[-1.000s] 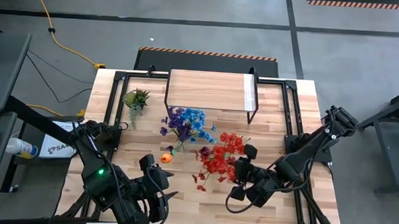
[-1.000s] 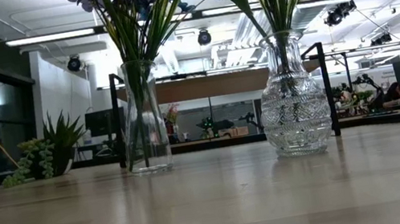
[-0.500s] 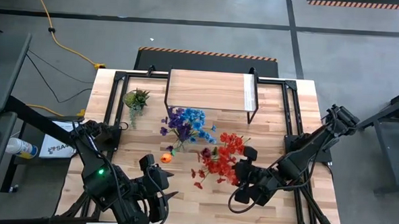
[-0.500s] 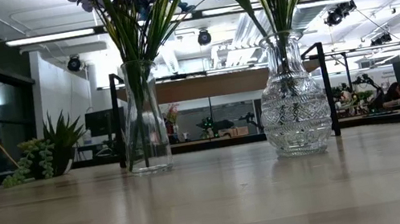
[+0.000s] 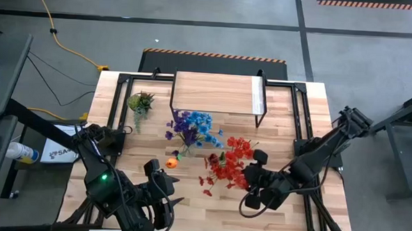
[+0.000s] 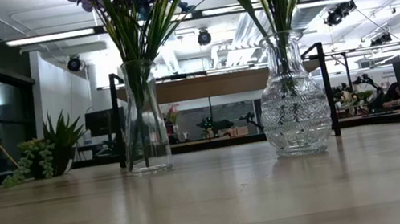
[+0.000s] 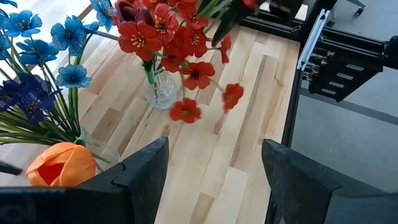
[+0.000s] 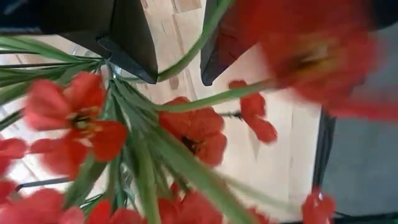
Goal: Pick and place flowers into a vace then onto a shelf
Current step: Put the red flower into the right transparent crystal vase
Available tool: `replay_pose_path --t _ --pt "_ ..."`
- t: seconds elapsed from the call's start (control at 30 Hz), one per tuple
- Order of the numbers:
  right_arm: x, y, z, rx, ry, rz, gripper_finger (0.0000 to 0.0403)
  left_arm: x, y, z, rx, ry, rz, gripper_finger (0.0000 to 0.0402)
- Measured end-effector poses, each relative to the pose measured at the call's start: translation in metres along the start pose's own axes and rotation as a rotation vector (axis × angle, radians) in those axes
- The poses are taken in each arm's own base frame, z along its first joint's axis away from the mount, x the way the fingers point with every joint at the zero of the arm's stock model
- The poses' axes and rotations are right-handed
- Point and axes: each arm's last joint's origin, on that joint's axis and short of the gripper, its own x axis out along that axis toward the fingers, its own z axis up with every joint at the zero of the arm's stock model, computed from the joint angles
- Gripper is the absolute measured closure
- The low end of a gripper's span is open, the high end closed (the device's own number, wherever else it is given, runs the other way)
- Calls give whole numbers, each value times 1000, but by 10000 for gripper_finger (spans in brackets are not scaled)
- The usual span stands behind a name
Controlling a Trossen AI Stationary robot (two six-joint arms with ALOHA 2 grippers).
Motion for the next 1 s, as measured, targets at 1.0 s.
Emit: replay_pose_path --t 1.0 --pt "-34 -10 1 -1 29 102 289 0 0 0 -10 -15 9 110"
